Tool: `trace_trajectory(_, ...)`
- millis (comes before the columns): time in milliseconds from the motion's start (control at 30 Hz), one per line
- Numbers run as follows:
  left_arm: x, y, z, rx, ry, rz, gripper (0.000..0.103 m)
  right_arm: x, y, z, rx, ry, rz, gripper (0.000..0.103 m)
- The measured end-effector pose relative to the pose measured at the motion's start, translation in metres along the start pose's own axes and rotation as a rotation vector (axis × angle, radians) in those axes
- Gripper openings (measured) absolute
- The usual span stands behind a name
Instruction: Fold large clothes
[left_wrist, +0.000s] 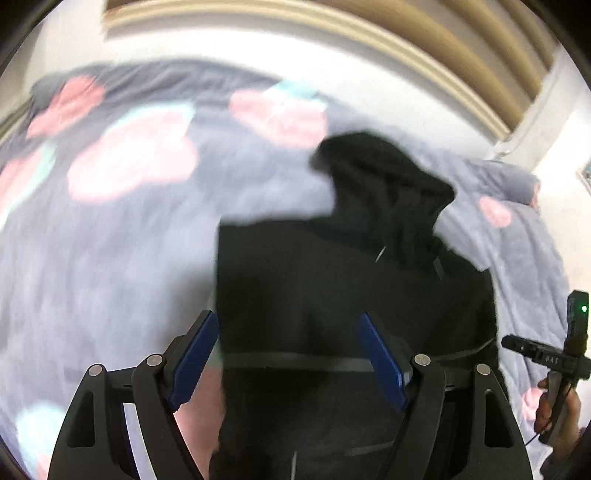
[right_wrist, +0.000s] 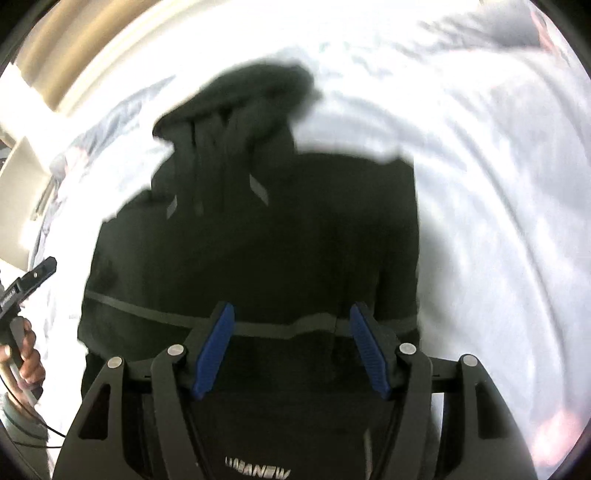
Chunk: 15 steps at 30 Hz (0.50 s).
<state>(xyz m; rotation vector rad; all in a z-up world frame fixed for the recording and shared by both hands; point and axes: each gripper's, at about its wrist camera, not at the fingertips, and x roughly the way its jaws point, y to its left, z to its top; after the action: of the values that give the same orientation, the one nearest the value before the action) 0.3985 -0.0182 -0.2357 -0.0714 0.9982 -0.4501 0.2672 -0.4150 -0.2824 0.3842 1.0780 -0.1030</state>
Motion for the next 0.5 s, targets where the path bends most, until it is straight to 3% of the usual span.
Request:
trace_trajectory(300,0.056,-0.052,0.108,0.151,-0.073,-0.046,0.08,0.018,0.011,0.115,-0.085,-0.135,-0.052,0.067)
trace_trajectory(500,0.127,-0.071,0.178,0.173,-0.025,-0.054,0.08,0.057,0.001,0.196,0.007,-0.164,-0.035,0.067)
